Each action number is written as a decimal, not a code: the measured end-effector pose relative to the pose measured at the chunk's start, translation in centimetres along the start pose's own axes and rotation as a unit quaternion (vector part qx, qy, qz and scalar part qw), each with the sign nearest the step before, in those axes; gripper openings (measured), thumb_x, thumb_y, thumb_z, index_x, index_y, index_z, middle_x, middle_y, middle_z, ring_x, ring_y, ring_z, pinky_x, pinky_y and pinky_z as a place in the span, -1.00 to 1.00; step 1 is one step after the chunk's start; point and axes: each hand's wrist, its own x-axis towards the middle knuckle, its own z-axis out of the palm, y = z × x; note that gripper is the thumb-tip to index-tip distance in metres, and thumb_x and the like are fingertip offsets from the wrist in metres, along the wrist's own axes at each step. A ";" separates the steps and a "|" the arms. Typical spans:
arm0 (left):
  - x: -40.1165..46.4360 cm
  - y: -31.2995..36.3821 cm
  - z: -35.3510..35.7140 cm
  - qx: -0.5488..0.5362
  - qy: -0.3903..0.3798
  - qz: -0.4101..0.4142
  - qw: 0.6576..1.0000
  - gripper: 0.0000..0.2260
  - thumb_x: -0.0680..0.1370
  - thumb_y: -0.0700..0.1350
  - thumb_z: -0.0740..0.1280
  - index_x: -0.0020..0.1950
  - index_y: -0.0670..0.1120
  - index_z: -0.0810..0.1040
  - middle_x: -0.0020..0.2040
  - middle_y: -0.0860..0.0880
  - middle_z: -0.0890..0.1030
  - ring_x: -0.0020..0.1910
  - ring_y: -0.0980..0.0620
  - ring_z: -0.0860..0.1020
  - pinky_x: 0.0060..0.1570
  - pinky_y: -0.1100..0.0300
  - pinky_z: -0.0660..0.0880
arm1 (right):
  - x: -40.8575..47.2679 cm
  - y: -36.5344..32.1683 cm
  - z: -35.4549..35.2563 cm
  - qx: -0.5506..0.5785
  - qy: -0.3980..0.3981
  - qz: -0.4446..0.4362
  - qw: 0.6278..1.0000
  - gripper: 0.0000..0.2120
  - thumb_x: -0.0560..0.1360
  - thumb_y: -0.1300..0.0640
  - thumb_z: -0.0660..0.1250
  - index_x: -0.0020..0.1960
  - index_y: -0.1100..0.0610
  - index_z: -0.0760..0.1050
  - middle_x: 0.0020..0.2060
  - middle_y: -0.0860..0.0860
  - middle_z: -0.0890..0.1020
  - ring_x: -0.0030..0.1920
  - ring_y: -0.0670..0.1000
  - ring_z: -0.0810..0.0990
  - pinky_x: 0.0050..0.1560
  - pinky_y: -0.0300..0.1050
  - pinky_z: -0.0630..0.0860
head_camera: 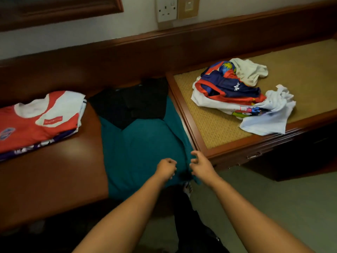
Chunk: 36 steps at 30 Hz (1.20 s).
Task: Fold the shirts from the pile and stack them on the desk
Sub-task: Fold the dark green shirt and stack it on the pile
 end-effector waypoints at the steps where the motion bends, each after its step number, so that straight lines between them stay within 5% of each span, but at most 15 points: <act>1: -1.5 -1.5 0.6 -0.066 -0.023 -0.027 0.997 -0.84 0.62 -0.17 0.17 -0.11 -0.05 0.49 -0.23 -0.08 0.53 -0.40 0.02 0.46 -0.41 0.25 0.37 | -0.7 0.1 0.5 0.060 -0.028 0.023 0.998 -0.61 0.53 0.42 0.17 0.31 0.17 0.35 0.02 0.16 0.51 -0.11 0.02 0.50 -0.13 -0.08 0.55; 6: -5.0 -6.1 1.9 -0.121 -0.007 -0.073 0.990 -0.76 0.60 -0.21 0.16 0.21 -0.03 0.49 -0.07 -0.04 0.50 -0.19 0.05 0.45 -0.27 0.21 0.37 | -3.3 1.8 0.6 0.099 -0.028 0.049 0.993 -0.69 0.52 0.49 0.08 0.03 0.13 0.41 -0.18 0.07 0.48 -0.25 -0.02 0.48 -0.36 -0.21 0.47; 9: -5.2 -7.4 2.4 -0.107 0.012 -0.075 0.991 -0.68 0.62 -0.19 0.19 0.38 -0.09 0.42 0.23 -0.11 0.50 0.17 -0.07 0.48 0.11 0.12 0.42 | -3.0 3.6 -0.5 0.040 0.012 0.063 0.997 -0.71 0.55 0.40 0.11 -0.10 0.04 0.44 -0.23 0.06 0.51 -0.32 -0.03 0.48 -0.37 -0.16 0.43; 14: -4.4 -7.8 5.1 -0.141 -0.016 -0.071 0.987 -0.54 0.62 -0.16 0.25 0.50 -0.12 0.24 0.50 -0.12 0.27 0.44 -0.09 0.30 0.35 0.06 0.29 | 0.7 8.2 -2.1 -0.022 0.056 0.108 0.992 -0.76 0.44 0.34 0.23 -0.19 0.01 0.50 -0.15 0.13 0.62 -0.16 0.08 0.55 -0.04 0.13 0.56; 17: -2.9 -7.3 7.1 -0.167 -0.001 -0.047 0.985 -0.51 0.61 -0.16 0.27 0.52 -0.13 0.20 0.49 -0.08 0.28 0.45 -0.07 0.28 0.31 0.15 0.28 | 3.0 11.2 -1.9 -0.032 0.031 0.133 0.990 -0.79 0.52 0.27 0.25 0.11 0.14 0.57 0.03 0.14 0.61 0.07 0.12 0.56 0.15 0.12 0.50; 20: -1.3 -6.5 9.1 -0.203 0.020 -0.025 0.979 -0.54 0.59 -0.17 0.29 0.48 -0.15 0.27 0.42 -0.09 0.39 0.39 -0.05 0.36 0.19 0.23 0.30 | 4.6 13.5 -1.1 -0.021 0.007 0.132 0.991 -0.62 0.58 0.18 0.25 0.38 0.22 0.41 0.24 0.15 0.54 0.24 0.12 0.50 0.25 0.02 0.44; 25: 0.7 -6.0 12.1 -0.219 0.068 0.012 0.973 -0.73 0.58 -0.12 0.31 0.26 -0.15 0.49 0.18 -0.09 0.58 0.13 0.05 0.54 0.08 0.23 0.40 | 5.8 15.0 0.3 0.029 -0.025 0.047 0.998 -0.76 0.57 0.23 0.27 0.23 0.19 0.53 0.14 0.10 0.61 0.19 0.07 0.54 0.23 -0.03 0.43; 28: -0.2 -7.5 13.0 -0.222 0.128 0.093 0.962 -0.93 0.59 -0.16 0.29 0.05 -0.09 0.54 -0.11 0.00 0.62 -0.19 0.29 0.55 -0.11 0.36 0.45 | 5.2 15.6 0.2 0.073 -0.041 0.007 0.996 -0.89 0.51 0.32 0.34 -0.10 0.12 0.54 -0.14 0.06 0.62 -0.08 -0.01 0.55 -0.02 -0.14 0.43; 30: -0.9 -8.5 13.2 -0.242 0.144 0.123 0.952 -0.91 0.60 -0.17 0.27 0.00 -0.01 0.56 -0.12 0.09 0.63 -0.15 0.27 0.59 -0.07 0.33 0.51 | 4.4 15.9 -0.2 0.105 -0.074 -0.009 0.992 -0.81 0.47 0.38 0.35 -0.23 0.15 0.47 -0.29 0.04 0.55 -0.20 -0.02 0.49 -0.12 -0.13 0.38; 32: -1.6 -9.0 12.9 -0.257 0.156 0.131 0.945 -0.88 0.61 -0.14 0.25 0.00 0.04 0.57 -0.07 0.08 0.66 -0.04 0.18 0.62 0.01 0.22 0.54 | 3.5 15.7 -0.4 0.140 -0.097 -0.018 0.985 -0.77 0.44 0.44 0.34 -0.21 0.14 0.46 -0.27 0.04 0.56 -0.17 -0.02 0.51 -0.07 -0.15 0.41; 36: -2.3 -9.2 11.7 -0.276 0.194 0.164 0.927 -0.89 0.62 -0.11 0.24 0.00 0.00 0.57 -0.04 0.00 0.66 -0.03 0.06 0.61 0.01 0.11 0.52 | 2.7 14.6 0.3 0.223 -0.164 0.008 0.961 -0.62 0.42 0.38 0.32 0.18 0.10 0.52 0.10 0.08 0.64 0.14 0.03 0.59 0.17 -0.10 0.49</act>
